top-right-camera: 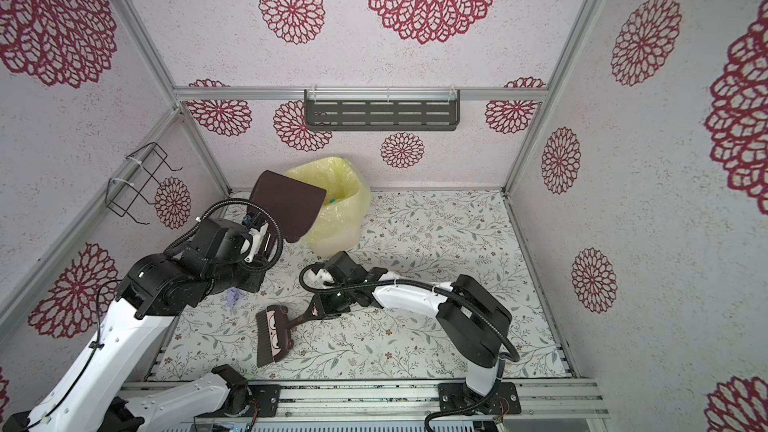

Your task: Sweep away the paper scraps from the table

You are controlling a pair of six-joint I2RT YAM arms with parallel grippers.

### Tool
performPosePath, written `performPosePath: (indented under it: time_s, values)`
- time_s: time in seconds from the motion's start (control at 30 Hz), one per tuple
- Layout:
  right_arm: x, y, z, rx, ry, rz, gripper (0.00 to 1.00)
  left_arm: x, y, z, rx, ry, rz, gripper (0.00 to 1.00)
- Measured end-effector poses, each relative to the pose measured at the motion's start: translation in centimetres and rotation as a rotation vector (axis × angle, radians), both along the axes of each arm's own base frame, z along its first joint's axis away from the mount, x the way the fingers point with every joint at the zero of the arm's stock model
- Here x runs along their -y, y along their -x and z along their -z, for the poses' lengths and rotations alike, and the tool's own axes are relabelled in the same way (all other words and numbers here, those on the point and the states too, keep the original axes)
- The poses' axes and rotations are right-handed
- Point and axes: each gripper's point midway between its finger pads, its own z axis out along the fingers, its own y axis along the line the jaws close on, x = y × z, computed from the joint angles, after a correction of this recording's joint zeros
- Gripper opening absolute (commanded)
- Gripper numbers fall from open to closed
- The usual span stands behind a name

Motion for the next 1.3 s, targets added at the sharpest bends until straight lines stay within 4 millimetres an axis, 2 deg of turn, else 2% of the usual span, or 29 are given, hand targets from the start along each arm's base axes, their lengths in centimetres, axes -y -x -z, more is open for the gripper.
performPosePath:
  time_s: [0.63, 0.8, 0.93, 1.2, 1.3]
  values:
    - [8.1, -2.7, -2.3, 0.111, 0.137, 0.185, 0.00, 0.7, 0.6, 0.3, -0.021, 0.032, 0.041, 0.00]
    - [9.0, -2.5, -3.5, 0.127, 0.141, 0.201, 0.00, 1.0, 0.6, 0.5, -0.037, 0.033, 0.048, 0.00]
    - [7.8, -2.3, -4.2, 0.128, 0.116, 0.183, 0.00, 1.0, 0.5, 0.5, -0.045, 0.029, 0.048, 0.00]
    - [-0.1, -1.7, -5.0, 0.092, -0.080, 0.112, 0.00, 0.5, 0.9, -0.1, -0.051, 0.021, 0.030, 0.00]
    - [-3.0, -2.2, -5.2, 0.065, -0.155, 0.117, 0.00, 0.1, 1.0, 0.0, -0.052, 0.009, 0.017, 0.00]
